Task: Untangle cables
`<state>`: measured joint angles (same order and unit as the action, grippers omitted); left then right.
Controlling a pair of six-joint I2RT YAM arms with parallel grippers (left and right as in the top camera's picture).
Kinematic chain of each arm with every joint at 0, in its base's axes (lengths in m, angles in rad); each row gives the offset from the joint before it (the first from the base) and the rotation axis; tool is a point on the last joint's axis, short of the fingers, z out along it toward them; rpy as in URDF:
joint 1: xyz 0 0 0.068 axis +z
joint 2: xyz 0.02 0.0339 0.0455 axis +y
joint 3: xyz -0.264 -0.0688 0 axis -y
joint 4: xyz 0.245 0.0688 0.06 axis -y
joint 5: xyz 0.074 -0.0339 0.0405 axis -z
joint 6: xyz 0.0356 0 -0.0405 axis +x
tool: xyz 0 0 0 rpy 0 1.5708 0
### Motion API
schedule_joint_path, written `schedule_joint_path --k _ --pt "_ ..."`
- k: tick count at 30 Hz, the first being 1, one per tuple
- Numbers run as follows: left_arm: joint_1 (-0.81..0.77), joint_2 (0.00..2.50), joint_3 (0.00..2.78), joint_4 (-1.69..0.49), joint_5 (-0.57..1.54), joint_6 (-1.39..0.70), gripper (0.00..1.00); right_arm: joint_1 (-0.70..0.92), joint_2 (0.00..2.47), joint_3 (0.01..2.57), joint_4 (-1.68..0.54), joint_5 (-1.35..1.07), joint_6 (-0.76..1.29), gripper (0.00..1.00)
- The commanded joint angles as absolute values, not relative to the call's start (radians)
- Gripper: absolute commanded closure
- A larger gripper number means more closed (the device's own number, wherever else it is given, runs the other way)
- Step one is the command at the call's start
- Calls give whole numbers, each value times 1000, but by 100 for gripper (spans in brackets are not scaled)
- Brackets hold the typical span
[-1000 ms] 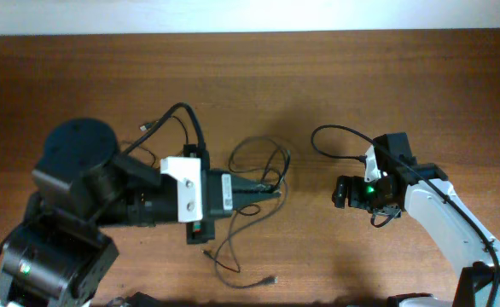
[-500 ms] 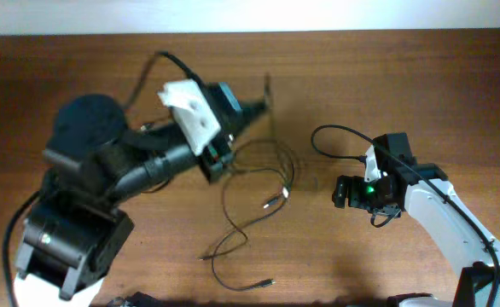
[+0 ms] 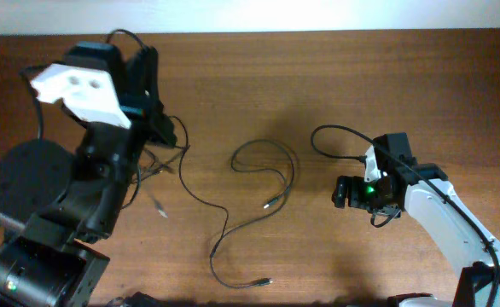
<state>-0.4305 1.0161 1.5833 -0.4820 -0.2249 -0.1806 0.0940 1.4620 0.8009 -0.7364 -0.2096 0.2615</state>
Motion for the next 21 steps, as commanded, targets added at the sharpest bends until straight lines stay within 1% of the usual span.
schedule_joint_path --k 1,2,3,4,6,7,8,9,12,13,14,16,17,18,19,21 --pt "-429 1002 1591 -372 -368 -361 100 90 1465 796 -743 -343 236 2" --pt "-429 1002 1591 -326 -367 -373 100 91 1465 796 -743 -494 172 1" --pt "-429 1002 1591 -281 -367 -379 100 91 1465 796 -741 -586 161 1" --pt "-429 1002 1591 -234 -368 -390 100 92 1465 796 -722 -691 162 5" --pt "-429 1002 1591 -176 -400 -424 100 92 1465 796 -681 -762 204 14" --pt "-429 1002 1591 -164 -425 -445 100 92 1465 796 -657 -764 257 23" --pt "-429 1007 1591 -165 -450 -470 100 92 1465 796 -635 -764 356 42" --pt "-429 1014 1591 -167 -454 -479 100 93 1465 796 -635 -764 435 47" --pt "-429 1035 1591 -171 -454 -481 100 125 1465 794 -627 -757 569 53" --pt "-429 1042 1591 -171 -454 -506 100 146 1465 795 -621 -735 635 53" --pt "-429 1050 1591 -172 -453 -549 100 168 1465 794 -620 -702 717 53" --pt "-429 1069 1591 -172 -453 -657 100 248 1465 794 -619 -597 951 55" --pt "-429 1076 1591 -170 -453 -668 100 294 1465 794 -608 -563 1053 61" --pt "-429 1079 1591 -170 -453 -668 100 332 1465 794 -577 -536 1114 66" --pt "-429 1089 1591 -183 -453 -668 100 407 1466 794 -484 -479 1171 72" --pt "-429 1100 1591 -208 -453 -670 100 505 1467 795 -377 -389 1284 70"
